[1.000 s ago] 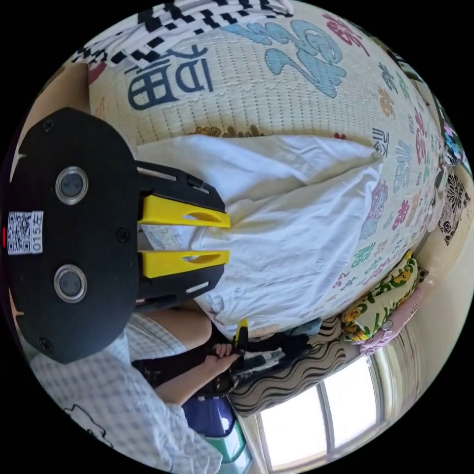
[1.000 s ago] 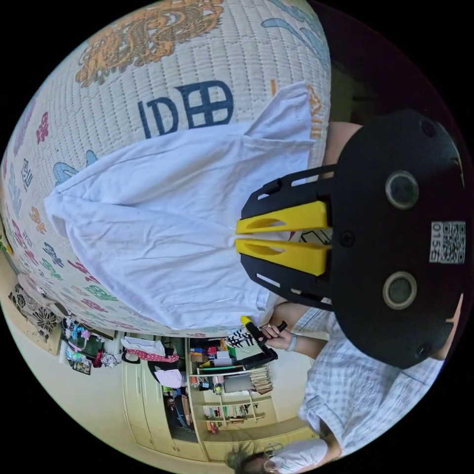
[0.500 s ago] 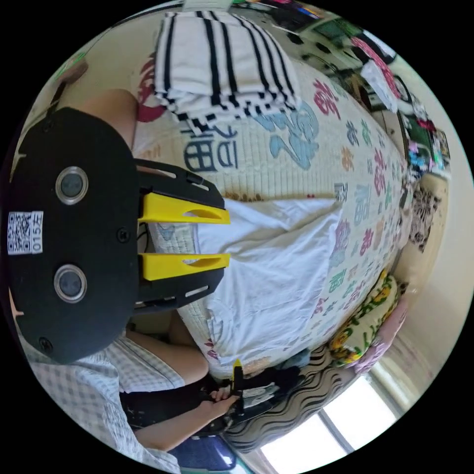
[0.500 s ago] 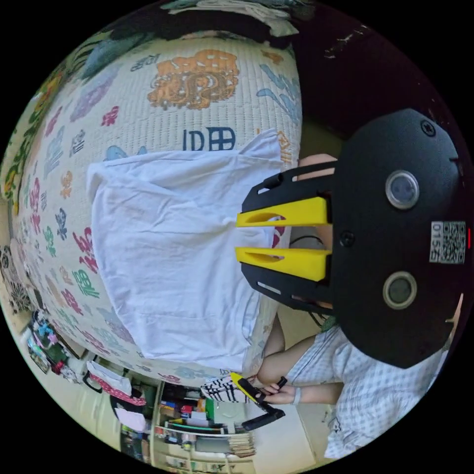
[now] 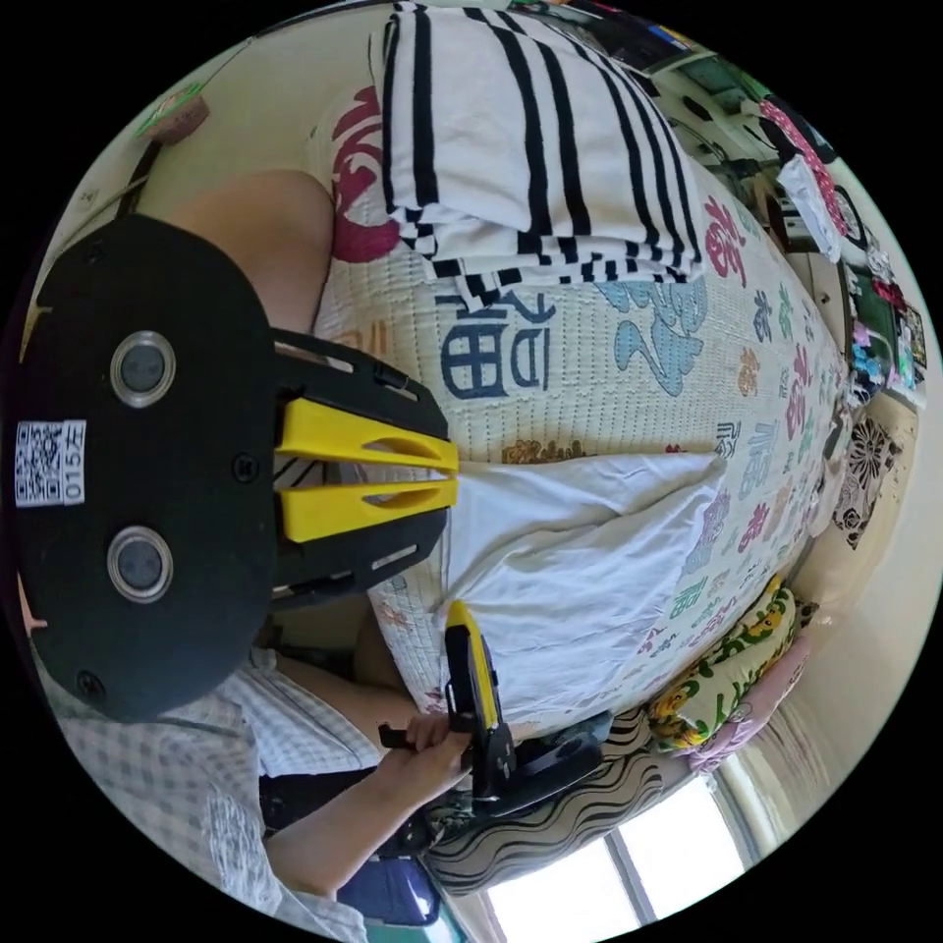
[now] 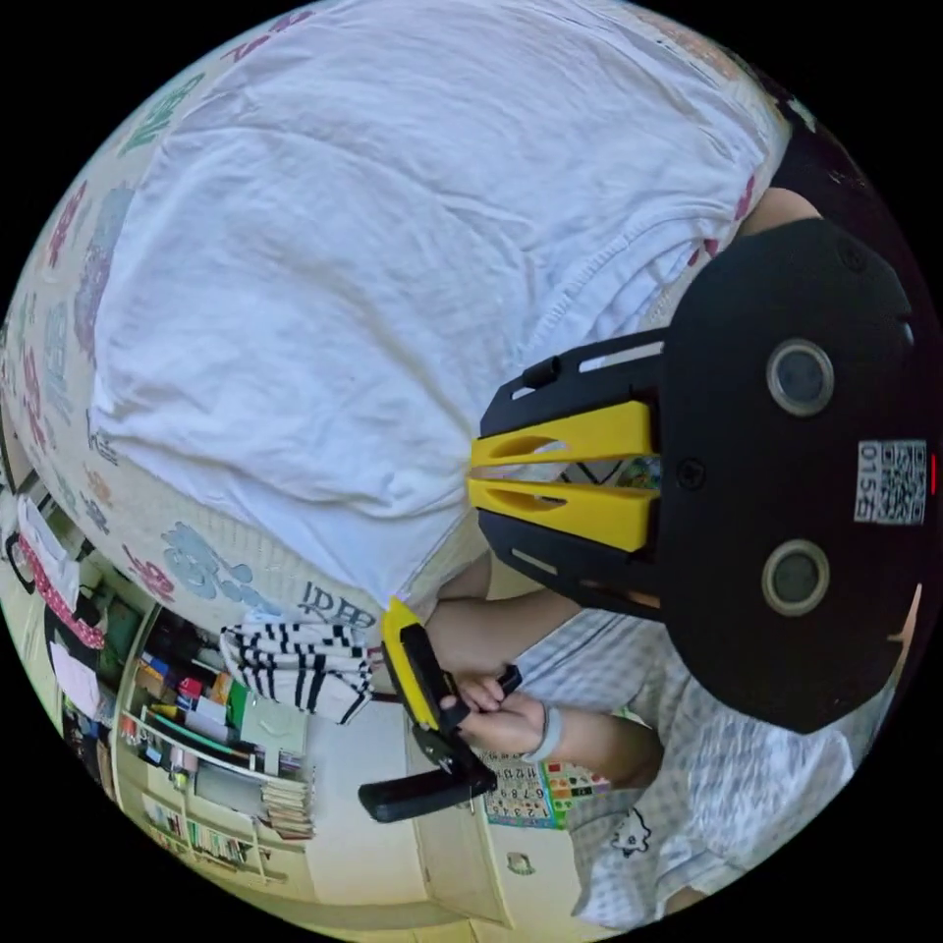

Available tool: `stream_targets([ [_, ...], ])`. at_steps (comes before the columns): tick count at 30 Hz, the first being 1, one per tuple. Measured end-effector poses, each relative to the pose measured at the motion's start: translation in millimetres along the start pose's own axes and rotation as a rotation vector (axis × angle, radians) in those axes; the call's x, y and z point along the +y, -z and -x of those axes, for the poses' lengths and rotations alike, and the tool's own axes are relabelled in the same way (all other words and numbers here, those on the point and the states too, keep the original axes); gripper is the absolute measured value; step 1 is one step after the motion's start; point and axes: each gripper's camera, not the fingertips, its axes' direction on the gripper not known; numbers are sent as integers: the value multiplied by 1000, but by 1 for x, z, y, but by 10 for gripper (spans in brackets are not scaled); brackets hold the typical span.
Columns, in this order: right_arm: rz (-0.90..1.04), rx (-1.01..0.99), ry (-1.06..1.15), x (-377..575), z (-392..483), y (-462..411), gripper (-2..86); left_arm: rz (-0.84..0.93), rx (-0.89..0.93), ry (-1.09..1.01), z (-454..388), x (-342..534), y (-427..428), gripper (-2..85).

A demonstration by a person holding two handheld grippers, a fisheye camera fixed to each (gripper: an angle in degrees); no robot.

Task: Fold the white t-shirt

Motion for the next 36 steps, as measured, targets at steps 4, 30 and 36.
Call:
stream_targets([
  [4, -118, 113, 61, -66, 25, 46, 58, -78, 39, 64, 15, 9, 11, 63],
  [30, 249, 585, 137, -321, 81, 3, 19, -26, 137, 91, 12, 49, -79, 12],
  [36, 190, 541, 170, -296, 73, 44, 7, -123, 140, 44, -13, 74, -88, -7],
])
